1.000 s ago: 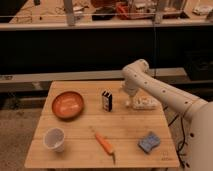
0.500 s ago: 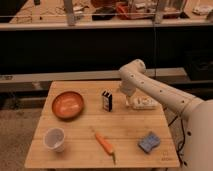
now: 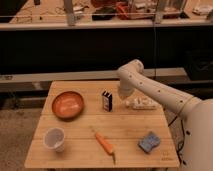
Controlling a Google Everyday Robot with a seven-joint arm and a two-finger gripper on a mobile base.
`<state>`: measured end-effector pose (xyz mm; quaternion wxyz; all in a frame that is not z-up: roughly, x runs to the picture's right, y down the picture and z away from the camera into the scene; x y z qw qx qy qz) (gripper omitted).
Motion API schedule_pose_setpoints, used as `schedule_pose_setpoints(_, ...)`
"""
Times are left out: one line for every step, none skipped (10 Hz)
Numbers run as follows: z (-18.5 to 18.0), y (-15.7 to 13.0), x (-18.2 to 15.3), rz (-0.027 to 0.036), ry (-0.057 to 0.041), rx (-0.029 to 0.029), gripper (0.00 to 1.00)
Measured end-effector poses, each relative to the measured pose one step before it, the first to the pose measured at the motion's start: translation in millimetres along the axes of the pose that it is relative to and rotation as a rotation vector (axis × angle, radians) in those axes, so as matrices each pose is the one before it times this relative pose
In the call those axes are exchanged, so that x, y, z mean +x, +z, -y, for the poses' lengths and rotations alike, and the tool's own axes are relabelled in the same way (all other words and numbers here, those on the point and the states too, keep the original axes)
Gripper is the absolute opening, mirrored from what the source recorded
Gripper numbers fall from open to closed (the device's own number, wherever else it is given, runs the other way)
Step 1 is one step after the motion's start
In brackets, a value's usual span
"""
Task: Knock the eraser over
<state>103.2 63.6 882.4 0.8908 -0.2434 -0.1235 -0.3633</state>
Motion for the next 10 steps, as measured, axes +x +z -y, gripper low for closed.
schedule_pose_setpoints(12.84, 0.97, -15.30, 0.00931, -0.02301, 0.00288, 0.00)
schedule_pose_setpoints(7.61, 0.48, -10.14, 0.00421, -0.02262, 0.00320, 0.00)
schedule_pose_setpoints(4.80, 0.72, -6.66, 0.00167, -0.01768, 0.00241, 0.00)
schedule_pose_setpoints(5.83, 0.51, -6.05, 0.00148, -0.01626, 0.00292, 0.00)
schedule_pose_setpoints(7.05, -0.09, -5.92, 0.00515, -0.01134, 0.00374, 0.00)
schedule_pose_setpoints(4.14, 0.65, -2.25, 0.00756, -0.00440, 0.00312, 0.00)
schedule_pose_setpoints(1.51, 0.20, 1.62, -0.00061, -0.00291, 0.00080, 0.00)
schedule_pose_setpoints(0.48, 0.10, -1.01, 0.00418, -0.00177, 0.00168, 0.00)
schedule_pose_setpoints(2.14, 0.42, -2.01, 0.00420, -0.00445, 0.00098, 0.00)
schedule_pose_setpoints(3.24, 0.40, -2.43, 0.00533, -0.00629, 0.00119, 0.00)
